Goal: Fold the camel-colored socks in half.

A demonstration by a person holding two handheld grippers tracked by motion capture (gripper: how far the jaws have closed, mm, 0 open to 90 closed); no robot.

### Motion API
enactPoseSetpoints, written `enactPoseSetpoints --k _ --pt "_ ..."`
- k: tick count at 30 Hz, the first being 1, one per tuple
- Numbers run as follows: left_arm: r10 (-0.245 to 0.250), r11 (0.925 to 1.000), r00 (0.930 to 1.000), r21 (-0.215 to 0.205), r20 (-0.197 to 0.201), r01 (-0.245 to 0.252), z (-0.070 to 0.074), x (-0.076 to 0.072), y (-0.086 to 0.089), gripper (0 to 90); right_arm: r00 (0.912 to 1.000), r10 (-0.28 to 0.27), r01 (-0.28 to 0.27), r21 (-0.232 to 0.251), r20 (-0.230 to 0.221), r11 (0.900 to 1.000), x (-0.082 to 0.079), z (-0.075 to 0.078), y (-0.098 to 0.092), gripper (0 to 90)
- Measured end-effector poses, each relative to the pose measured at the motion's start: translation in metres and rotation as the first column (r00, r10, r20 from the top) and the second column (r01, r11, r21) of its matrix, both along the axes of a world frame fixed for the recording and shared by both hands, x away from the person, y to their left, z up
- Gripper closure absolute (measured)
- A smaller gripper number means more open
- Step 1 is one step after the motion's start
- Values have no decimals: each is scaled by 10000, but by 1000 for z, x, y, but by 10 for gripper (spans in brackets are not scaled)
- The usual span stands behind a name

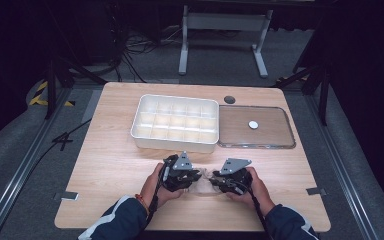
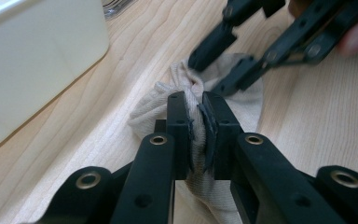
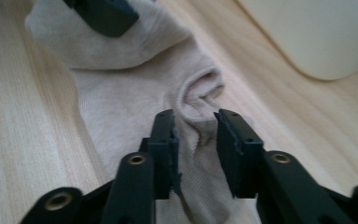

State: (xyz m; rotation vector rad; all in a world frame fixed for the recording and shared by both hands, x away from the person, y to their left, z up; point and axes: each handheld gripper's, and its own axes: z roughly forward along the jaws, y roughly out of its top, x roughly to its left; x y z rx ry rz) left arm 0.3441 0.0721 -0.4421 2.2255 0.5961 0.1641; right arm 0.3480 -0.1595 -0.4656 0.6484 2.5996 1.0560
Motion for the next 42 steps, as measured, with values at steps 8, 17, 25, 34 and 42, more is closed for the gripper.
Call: enactPoseSetpoints --k 8,17,25,34,42 --pt "9 10000 10000 -57 -1 -9 3 3 4 830 9991 -321 330 311 -291 9990 -1 6 -27 604" --pt "470 9980 9987 -414 -181 -477 7 9 -8 832 9987 -96 94 -34 -504 10000 0 -3 -22 595" --pt "1050 9941 9941 -257 -286 -1058 -1 10 -31 830 9987 -81 80 -8 -504 10000 1 -3 -21 601" --pt "1194 9926 9921 -169 -377 -1201 -15 9 -46 764 9981 -59 61 25 -606 10000 2 -4 -22 599" --pt "1150 9906 9927 -783 361 -1119 10 5 -35 488 9971 -118 127 118 -754 9998 3 -4 -23 599"
